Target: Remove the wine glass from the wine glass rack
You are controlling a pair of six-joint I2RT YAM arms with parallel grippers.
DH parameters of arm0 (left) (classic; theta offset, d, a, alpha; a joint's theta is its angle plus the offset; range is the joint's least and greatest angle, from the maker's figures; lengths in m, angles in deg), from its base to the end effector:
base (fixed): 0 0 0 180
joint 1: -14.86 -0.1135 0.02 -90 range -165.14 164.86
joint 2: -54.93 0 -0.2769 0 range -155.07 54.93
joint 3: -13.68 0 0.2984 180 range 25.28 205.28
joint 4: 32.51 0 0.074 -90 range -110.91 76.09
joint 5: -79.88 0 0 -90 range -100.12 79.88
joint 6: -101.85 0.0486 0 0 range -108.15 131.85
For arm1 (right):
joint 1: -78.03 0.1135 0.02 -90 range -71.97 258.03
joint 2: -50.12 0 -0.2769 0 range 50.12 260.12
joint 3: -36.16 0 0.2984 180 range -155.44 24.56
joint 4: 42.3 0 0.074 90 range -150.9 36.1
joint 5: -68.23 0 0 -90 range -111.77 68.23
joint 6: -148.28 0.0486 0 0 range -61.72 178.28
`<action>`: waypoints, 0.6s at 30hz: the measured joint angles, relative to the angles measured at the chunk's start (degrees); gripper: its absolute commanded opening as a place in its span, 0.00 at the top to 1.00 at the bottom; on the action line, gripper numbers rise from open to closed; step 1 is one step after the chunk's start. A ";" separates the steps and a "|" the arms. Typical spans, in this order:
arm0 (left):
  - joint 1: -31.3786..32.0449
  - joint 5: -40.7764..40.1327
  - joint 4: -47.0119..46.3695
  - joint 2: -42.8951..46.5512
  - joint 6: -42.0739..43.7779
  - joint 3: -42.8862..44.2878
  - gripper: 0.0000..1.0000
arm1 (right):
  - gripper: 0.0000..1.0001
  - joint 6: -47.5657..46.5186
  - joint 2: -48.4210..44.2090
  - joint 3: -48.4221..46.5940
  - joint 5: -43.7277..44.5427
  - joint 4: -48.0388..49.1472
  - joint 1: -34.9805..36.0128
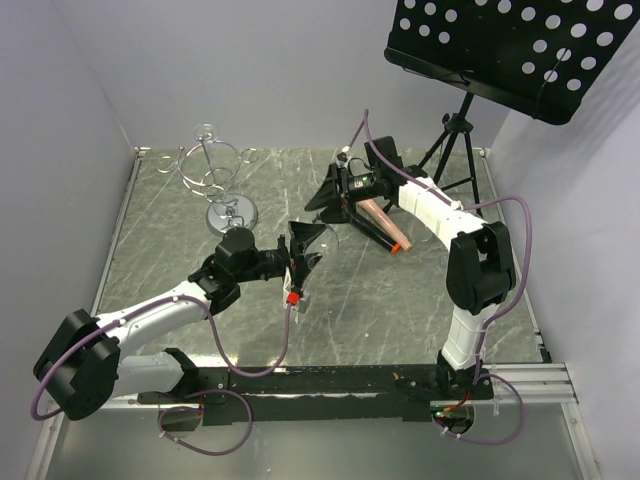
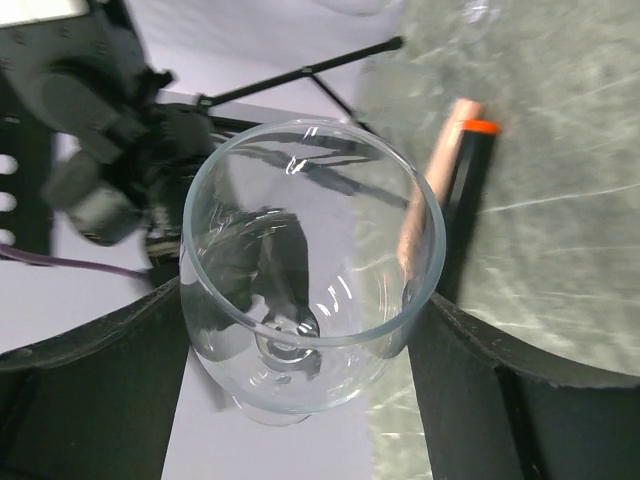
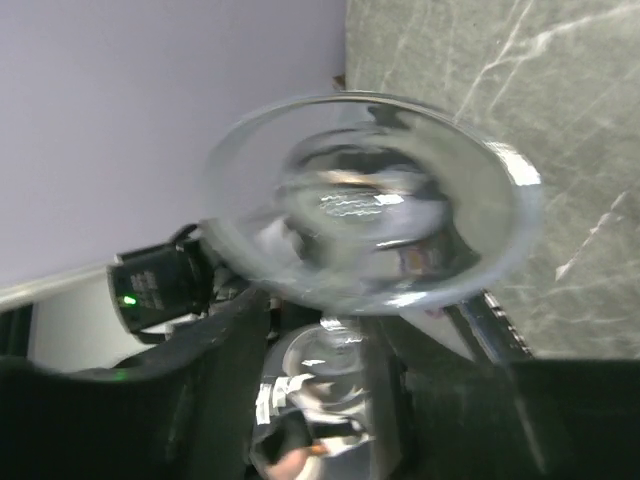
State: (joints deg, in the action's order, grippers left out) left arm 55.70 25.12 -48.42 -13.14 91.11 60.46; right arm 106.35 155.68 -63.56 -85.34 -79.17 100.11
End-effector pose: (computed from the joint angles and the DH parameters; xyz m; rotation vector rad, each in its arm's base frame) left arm 0.2145 -0.2225 0.2514 1.5997 0.3937 -0.0007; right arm 0.4112 0.2138 0.2850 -0.0965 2.5301 1.8540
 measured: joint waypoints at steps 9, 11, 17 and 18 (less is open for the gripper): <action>0.00 0.35 6.32 2.19 -7.23 0.28 0.38 | 0.00 -0.04 0.00 0.00 0.17 1.49 -1.38; 0.02 0.20 7.21 2.97 -10.62 0.83 0.40 | 0.00 -1.75 -0.15 -0.04 1.73 0.26 -2.27; 0.02 -2.56 9.05 2.67 -25.42 4.35 0.41 | 0.00 -10.29 -2.47 0.20 10.58 -5.29 -4.66; 0.02 -3.19 9.01 2.29 -28.26 5.18 0.41 | 0.00 -10.97 -2.89 0.31 11.19 -5.70 -4.90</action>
State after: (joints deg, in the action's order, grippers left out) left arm 55.72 21.93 -39.41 -10.85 62.85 65.64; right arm 95.38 152.80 -63.25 -74.15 -84.88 95.22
